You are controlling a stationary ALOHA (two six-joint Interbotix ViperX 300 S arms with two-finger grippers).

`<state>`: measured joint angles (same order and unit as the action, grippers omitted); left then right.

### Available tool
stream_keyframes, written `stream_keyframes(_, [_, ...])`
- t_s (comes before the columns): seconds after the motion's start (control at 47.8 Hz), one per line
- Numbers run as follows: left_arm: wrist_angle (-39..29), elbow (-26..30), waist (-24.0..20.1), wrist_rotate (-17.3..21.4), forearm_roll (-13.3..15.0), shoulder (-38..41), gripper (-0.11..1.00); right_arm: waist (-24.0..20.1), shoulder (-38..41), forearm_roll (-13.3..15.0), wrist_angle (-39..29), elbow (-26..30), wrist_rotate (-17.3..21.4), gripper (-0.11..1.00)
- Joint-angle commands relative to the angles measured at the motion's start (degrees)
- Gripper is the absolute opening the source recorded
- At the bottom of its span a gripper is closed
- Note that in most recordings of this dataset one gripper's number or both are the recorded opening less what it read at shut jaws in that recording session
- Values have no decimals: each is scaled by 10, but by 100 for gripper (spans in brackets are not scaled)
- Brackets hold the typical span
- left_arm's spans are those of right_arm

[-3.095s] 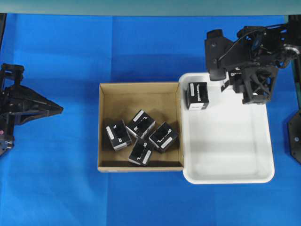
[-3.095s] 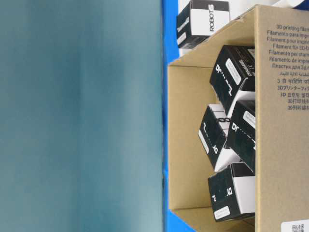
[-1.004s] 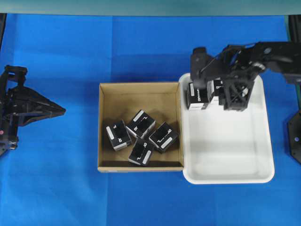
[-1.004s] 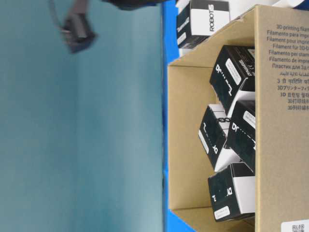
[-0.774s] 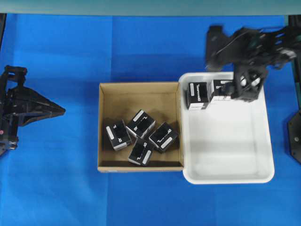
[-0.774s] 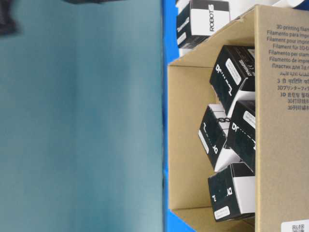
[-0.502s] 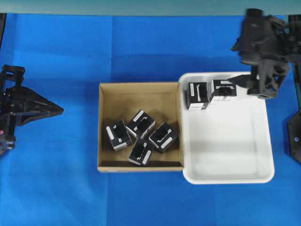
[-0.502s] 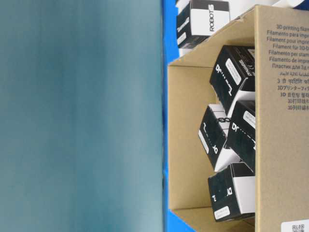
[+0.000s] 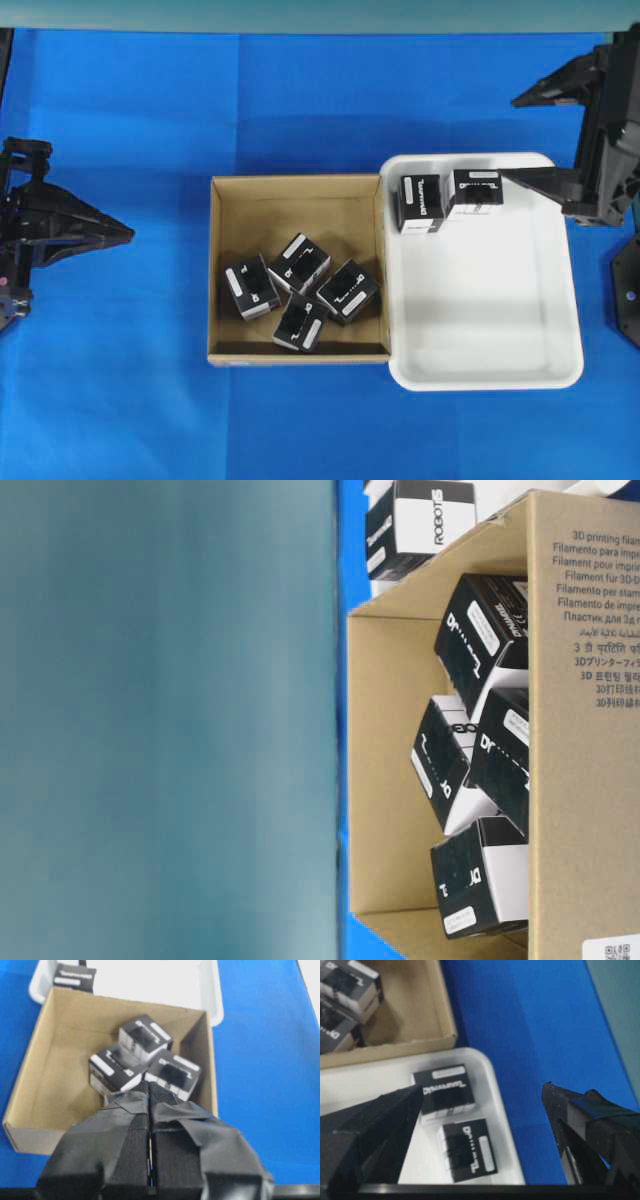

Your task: Pick a box that is randomly placed inside the cardboard box.

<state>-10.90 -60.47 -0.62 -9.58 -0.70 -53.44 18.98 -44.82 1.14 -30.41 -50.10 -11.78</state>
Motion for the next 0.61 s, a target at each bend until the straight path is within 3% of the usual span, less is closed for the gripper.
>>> stream_keyframes(0.0, [3, 7, -1, -1, -2, 4, -5, -6, -4, -2, 11, -3, 4, 100])
stream_keyframes(0.586, [3, 6, -2, 5, -2, -1, -5, -25, -35, -8, 111, -59, 45, 100])
